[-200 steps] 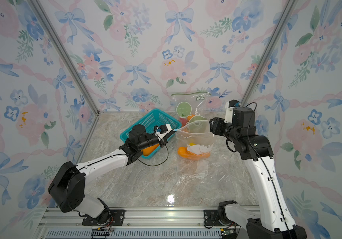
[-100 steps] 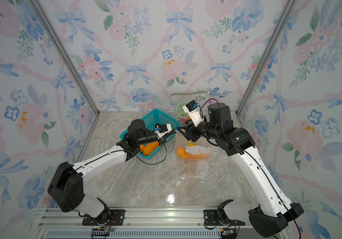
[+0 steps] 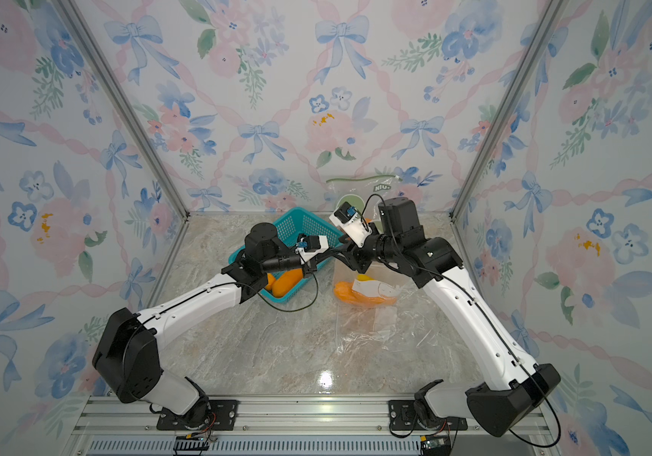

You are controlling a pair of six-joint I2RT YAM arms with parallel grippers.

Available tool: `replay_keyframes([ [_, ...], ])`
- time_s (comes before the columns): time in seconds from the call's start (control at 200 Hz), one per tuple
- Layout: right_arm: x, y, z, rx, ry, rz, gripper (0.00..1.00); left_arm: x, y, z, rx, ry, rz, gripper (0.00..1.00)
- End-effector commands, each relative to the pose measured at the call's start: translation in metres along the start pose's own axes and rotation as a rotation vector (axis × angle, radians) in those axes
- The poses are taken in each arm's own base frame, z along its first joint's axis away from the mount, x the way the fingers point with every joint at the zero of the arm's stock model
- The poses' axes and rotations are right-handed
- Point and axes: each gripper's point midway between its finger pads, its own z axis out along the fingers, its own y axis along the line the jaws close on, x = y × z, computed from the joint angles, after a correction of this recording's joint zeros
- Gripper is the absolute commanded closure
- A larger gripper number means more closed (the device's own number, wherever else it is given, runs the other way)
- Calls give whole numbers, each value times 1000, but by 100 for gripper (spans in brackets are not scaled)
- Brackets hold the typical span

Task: Place the mango in a zip-top bag and seal the zipper
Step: Zip the zipper on the zipper food storage bag.

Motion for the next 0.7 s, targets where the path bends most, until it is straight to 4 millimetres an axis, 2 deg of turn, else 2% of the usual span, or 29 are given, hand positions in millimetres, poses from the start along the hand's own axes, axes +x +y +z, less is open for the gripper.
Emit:
replay_keyframes([
  [0.0,7,9,5,-41,20,-29,54,1,4,1,14,4,-6,100],
  [0.305,18,6,12,-39,64,-30,62,1,4,1,31,-3,-14,100],
  [0.395,20,3,15,-35,78,-30,71,2,4,1,31,-1,-15,100],
  [0.585,22,0,17,-23,84,-28,72,3,5,0,32,3,-16,100],
  [0.635,21,0,16,-24,82,-30,80,4,5,0,33,5,-18,100],
  [0.695,21,-1,16,-18,81,-29,82,5,5,0,32,8,-20,100],
])
